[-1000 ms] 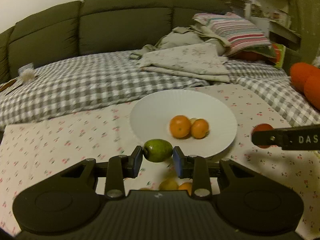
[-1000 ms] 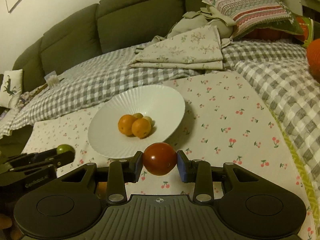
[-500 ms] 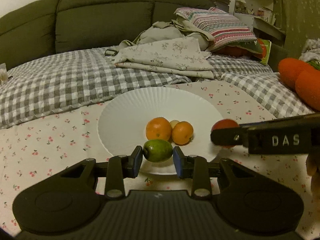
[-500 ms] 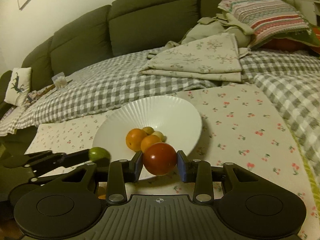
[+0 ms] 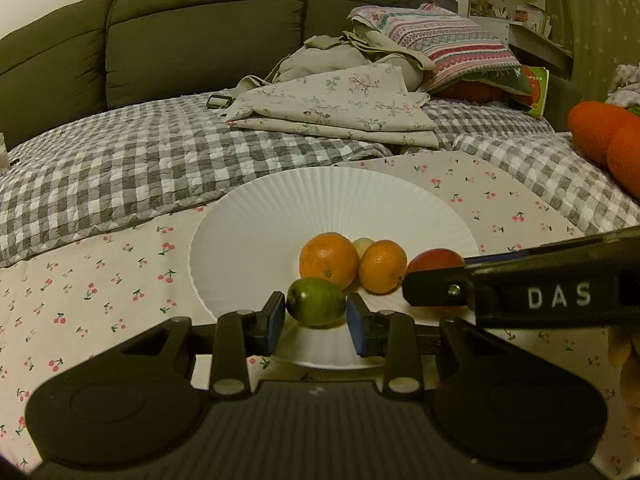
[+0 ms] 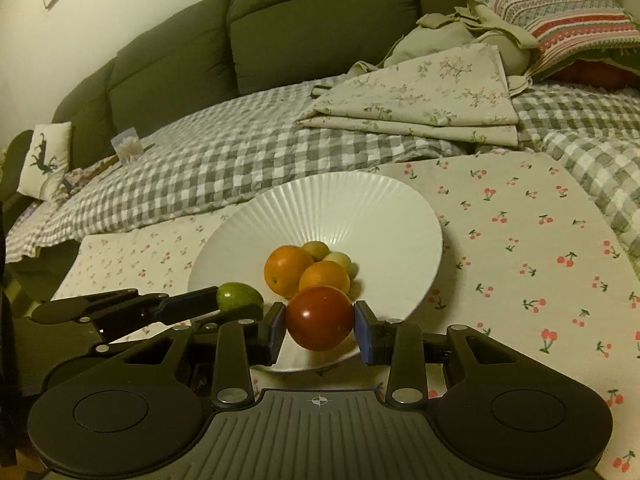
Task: Organize fruits
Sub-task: 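Open both tools to drop the lime and tomato into the bowl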
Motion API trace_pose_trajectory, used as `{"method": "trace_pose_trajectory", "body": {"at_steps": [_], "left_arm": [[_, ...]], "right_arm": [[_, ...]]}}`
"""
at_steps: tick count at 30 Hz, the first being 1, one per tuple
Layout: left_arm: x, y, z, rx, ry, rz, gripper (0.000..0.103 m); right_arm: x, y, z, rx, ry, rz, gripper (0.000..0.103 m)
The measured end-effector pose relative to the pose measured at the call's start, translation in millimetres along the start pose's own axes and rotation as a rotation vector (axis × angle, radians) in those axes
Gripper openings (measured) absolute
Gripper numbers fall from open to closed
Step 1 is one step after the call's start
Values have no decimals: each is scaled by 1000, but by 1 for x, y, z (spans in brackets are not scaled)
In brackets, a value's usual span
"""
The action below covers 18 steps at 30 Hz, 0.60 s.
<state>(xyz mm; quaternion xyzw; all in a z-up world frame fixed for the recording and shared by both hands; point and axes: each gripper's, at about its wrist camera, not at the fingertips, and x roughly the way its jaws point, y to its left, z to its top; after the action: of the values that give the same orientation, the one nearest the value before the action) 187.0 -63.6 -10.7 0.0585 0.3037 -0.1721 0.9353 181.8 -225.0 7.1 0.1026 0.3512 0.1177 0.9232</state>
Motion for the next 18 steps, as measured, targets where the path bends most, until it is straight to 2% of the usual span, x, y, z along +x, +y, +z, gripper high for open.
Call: {"method": "trace_pose_trajectory", "body": {"at_steps": [5, 6, 7, 8, 15, 18], "left_arm": [[0, 0, 0, -3, 0, -1, 43], [-1, 0, 0, -5, 1, -4, 43], [-2, 0, 0, -7, 0, -5, 43], [-3, 1, 0, -9, -1, -6, 43], [-15, 4, 2, -53, 3, -11, 44], [-22, 9, 4, -85, 10, 11, 48]], "right_arm": [[3, -13, 2, 100, 7, 40, 38], [3, -15, 3, 119, 4, 47, 41], [1, -18, 3, 140, -7, 52, 50], [-1, -20, 3, 153, -17, 54, 52], [-14, -33, 10, 223, -46, 44, 52], [-19, -41, 12, 259, -53, 30, 52]]}}
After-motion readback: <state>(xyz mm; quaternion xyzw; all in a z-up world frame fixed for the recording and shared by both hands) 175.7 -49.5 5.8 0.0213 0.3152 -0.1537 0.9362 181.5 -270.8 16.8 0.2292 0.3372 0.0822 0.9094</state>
